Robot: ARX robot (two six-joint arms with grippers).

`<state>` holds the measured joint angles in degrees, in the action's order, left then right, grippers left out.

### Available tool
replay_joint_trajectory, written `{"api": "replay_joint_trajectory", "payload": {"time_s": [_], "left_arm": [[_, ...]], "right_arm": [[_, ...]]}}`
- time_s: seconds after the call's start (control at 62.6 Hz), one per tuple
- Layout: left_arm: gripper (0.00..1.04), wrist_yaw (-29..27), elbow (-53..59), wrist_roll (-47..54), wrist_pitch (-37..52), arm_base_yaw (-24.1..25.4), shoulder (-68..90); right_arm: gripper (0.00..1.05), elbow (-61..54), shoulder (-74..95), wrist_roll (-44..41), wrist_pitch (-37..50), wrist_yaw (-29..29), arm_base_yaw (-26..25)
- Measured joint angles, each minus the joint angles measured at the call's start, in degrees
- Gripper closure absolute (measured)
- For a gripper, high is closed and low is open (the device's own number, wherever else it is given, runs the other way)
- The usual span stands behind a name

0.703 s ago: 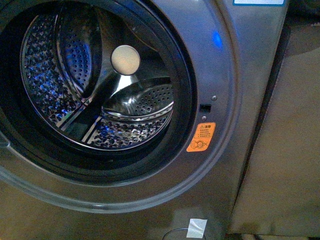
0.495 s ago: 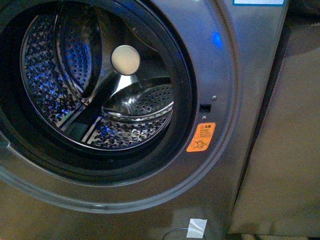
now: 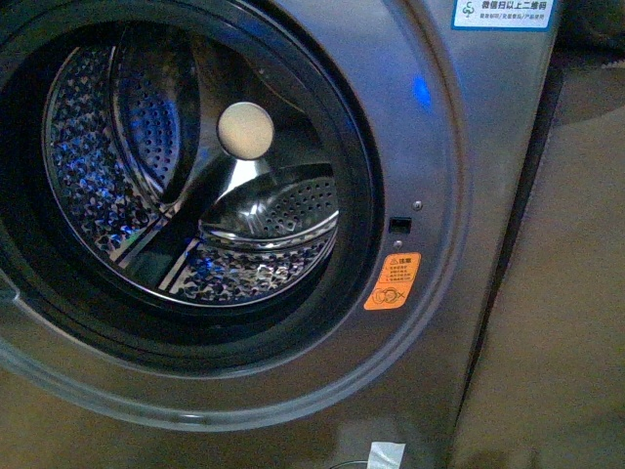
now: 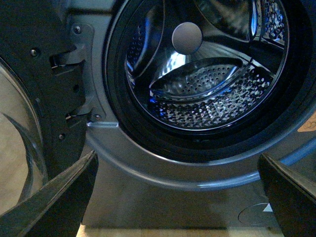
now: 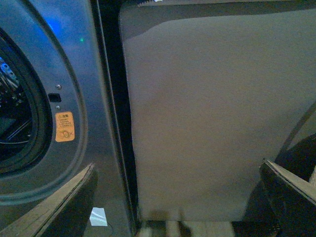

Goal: Put clothes into washing machine

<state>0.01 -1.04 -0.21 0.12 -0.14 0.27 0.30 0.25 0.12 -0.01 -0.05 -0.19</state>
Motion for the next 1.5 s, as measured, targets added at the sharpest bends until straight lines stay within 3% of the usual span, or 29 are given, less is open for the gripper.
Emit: {"api": "replay_joint_trajectory", "payload": {"time_s": [0.032, 0.064, 0.096, 0.16, 0.224, 0.479, 0.591, 0.639, 0.847, 1.055, 1.31, 1.502], "left_arm": [[0.07, 0.0, 0.0, 0.0, 0.0, 0.0, 0.0], [0.07, 0.0, 0.0, 0.0, 0.0, 0.0, 0.0], [0.07, 0.0, 0.0, 0.0, 0.0, 0.0, 0.0], [0.07, 0.0, 0.0, 0.0, 0.0, 0.0, 0.0], [0.07, -0.1, 0.0, 0.0, 0.0, 0.0, 0.0], [0.07, 0.0, 0.0, 0.0, 0.0, 0.0, 0.0], [0.07, 0.0, 0.0, 0.0, 0.0, 0.0, 0.0], [0.07, 0.0, 0.0, 0.0, 0.0, 0.0, 0.0], [0.07, 0.0, 0.0, 0.0, 0.0, 0.0, 0.0], [0.07, 0.0, 0.0, 0.0, 0.0, 0.0, 0.0], [0.07, 0.0, 0.0, 0.0, 0.0, 0.0, 0.0], [0.07, 0.0, 0.0, 0.0, 0.0, 0.0, 0.0]], "right_arm": [[0.07, 0.0, 0.0, 0.1, 0.1, -0.6, -0.1], [0.07, 0.0, 0.9, 0.6, 1.9, -6.4, -1.7], [0.07, 0.0, 3.0, 1.8, 6.1, -16.9, -5.6], [0.07, 0.0, 6.6, 3.3, 12.2, -32.4, -12.1], [0.07, 0.0, 10.5, 4.8, 17.9, -41.7, -16.5], [0.07, 4.2, 35.0, 12.9, 47.5, -52.3, -33.3], [0.07, 10.7, 49.0, 14.2, 59.8, -53.7, -40.0], [0.07, 15.6, 56.2, 13.1, 59.0, -53.4, -42.7], [0.07, 36.8, 79.4, -0.2, 33.7, -48.2, -49.3], [0.07, 59.0, 99.5, -9.8, 13.9, -44.5, -54.9], [0.07, 77.2, 121.7, -19.6, 1.6, -35.0, -59.2], [0.07, 85.8, 136.8, -22.8, -0.1, -29.2, -60.0]]}}
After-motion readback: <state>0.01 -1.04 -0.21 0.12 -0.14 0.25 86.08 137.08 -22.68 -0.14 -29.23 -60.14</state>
